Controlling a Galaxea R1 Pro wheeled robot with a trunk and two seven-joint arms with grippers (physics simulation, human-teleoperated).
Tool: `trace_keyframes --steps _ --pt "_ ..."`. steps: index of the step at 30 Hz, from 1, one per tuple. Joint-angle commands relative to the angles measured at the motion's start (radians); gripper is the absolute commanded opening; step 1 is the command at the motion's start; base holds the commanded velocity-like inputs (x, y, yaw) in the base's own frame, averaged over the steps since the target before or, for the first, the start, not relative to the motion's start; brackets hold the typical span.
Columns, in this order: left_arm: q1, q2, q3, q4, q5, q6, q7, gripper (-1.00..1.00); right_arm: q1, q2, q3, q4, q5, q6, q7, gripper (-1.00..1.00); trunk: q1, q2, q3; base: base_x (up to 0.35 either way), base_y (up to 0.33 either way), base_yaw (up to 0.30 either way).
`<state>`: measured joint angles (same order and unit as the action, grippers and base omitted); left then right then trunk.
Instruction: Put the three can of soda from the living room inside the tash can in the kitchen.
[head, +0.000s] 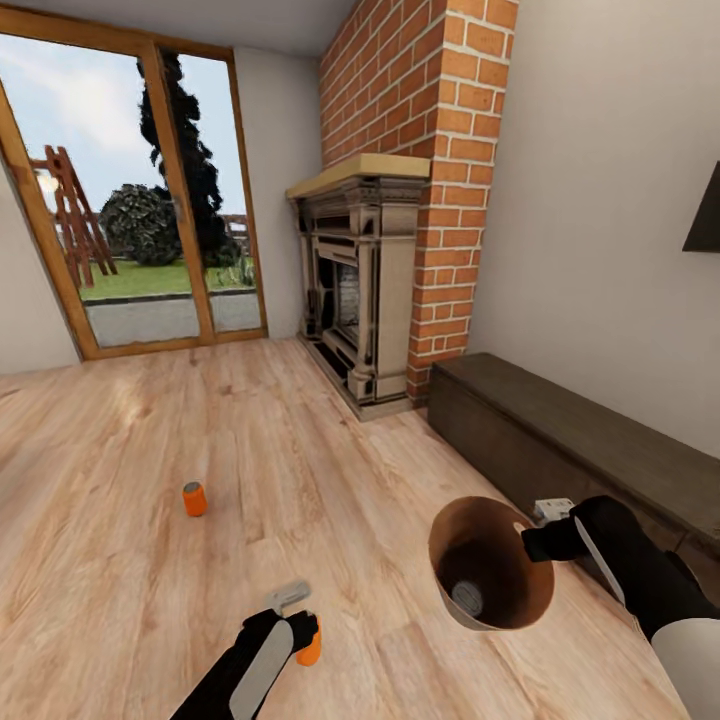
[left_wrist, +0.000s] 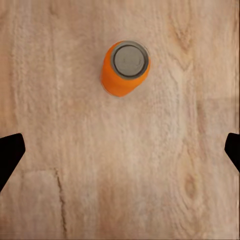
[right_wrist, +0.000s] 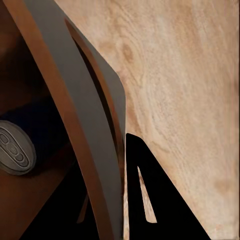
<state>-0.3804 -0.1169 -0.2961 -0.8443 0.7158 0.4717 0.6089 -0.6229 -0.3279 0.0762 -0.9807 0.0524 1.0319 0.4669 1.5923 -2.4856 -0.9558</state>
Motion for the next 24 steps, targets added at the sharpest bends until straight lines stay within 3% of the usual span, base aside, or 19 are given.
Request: trace_keyframes --steps 1,6,10,14,15,18,21,24 --pt "-0.001 0.003 0.002 0.002 0.002 0.000 -0.003 1.00 0.000 0.001 0.001 0.001 -0.023 0.004 0.006 -1.00 0.000 0.000 0.000 0.319 -0.195 -0.280" --pt "-0.003 0.008 0.006 0.020 0.005 -0.001 -0.008 1.00 0.001 0.006 0.002 0.003 -0.023 0.004 0.006 -1.00 0.000 0.000 0.000 0.319 -0.195 -0.255" --pt "-0.019 0.009 0.009 0.061 0.004 -0.002 -0.009 1.00 0.007 0.029 0.002 0.003 -0.022 0.004 0.006 -1.00 0.000 0.000 0.000 0.319 -0.195 -0.065" --pt "-0.021 0.020 0.014 0.069 0.004 -0.005 -0.009 1.00 0.008 0.033 0.002 0.002 -0.022 0.005 0.006 -1.00 0.000 0.000 0.000 0.325 -0.153 -0.008" --pt "-0.021 0.022 0.019 0.069 0.005 -0.005 -0.009 1.00 0.008 0.033 0.002 0.002 -0.022 0.005 0.006 -1.00 0.000 0.000 0.000 0.335 -0.064 -0.003" --pt "-0.021 0.028 0.080 0.071 0.005 0.003 -0.003 1.00 0.008 0.035 0.003 0.004 -0.022 0.004 0.006 -1.00 0.000 0.000 0.000 0.265 0.013 -0.001" --pt "-0.021 0.034 0.097 0.071 0.003 0.010 0.005 1.00 0.011 0.040 0.003 0.005 -0.022 0.004 0.006 -1.00 0.000 0.000 0.000 0.088 0.009 0.000" --pt "-0.022 0.063 0.105 0.074 0.004 0.017 -0.006 1.00 0.012 0.042 0.003 0.005 -0.023 0.005 0.006 -1.00 0.000 0.000 0.000 0.029 0.003 0.000"
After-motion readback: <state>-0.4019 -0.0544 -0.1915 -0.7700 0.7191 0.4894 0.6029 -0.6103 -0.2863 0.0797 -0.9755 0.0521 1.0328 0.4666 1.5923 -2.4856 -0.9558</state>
